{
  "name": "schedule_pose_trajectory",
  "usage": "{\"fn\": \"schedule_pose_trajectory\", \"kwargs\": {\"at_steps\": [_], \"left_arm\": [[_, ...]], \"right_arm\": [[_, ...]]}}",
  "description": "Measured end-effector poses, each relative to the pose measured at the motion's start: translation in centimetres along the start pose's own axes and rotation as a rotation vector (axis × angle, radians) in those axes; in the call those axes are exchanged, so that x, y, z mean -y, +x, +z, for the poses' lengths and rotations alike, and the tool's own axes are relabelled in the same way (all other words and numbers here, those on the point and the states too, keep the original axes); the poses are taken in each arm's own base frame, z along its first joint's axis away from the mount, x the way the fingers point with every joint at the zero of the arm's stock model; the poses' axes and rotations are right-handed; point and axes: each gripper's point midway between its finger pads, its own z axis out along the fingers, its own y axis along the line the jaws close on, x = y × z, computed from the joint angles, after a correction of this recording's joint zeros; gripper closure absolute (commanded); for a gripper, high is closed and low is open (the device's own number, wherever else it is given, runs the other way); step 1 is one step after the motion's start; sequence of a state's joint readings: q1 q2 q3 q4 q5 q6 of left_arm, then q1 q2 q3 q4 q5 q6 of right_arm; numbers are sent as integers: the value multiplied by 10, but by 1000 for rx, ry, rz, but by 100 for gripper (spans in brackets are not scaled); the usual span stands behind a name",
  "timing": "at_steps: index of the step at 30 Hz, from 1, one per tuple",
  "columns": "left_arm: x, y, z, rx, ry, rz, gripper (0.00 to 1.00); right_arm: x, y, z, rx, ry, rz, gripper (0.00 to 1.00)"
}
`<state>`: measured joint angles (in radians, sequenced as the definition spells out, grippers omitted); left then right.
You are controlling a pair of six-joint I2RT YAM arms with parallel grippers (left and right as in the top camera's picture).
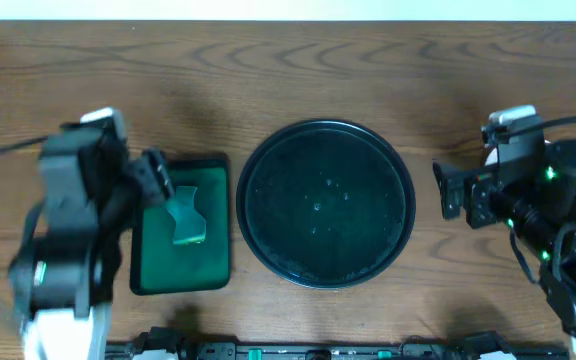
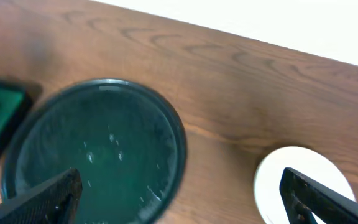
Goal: Clean dirty plates on tray and stack at the side
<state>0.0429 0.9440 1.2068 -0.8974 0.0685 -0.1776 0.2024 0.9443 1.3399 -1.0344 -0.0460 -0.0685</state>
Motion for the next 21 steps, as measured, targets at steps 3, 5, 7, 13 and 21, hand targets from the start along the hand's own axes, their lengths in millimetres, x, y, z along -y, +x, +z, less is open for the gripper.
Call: {"fn": "schedule_pose_trajectory", "kwargs": {"at_steps": [3, 5, 7, 13, 21], "left_arm": [[2, -4, -49, 144, 33, 44, 26], [2, -3, -71, 208, 45, 66, 26], [-1, 9, -115, 326, 63, 111, 26], [-16, 54, -169, 450, 50, 155, 26], [-35, 117, -181, 394, 18, 156, 17]], "right_arm": [[-1, 4, -15, 17, 2, -70, 1], [-2, 7, -26, 36, 5, -101, 1], [-3, 9, -43, 72, 10, -131, 1], [-6, 24, -77, 127, 15, -158, 1], [-7, 36, -94, 145, 18, -166, 1]]}}
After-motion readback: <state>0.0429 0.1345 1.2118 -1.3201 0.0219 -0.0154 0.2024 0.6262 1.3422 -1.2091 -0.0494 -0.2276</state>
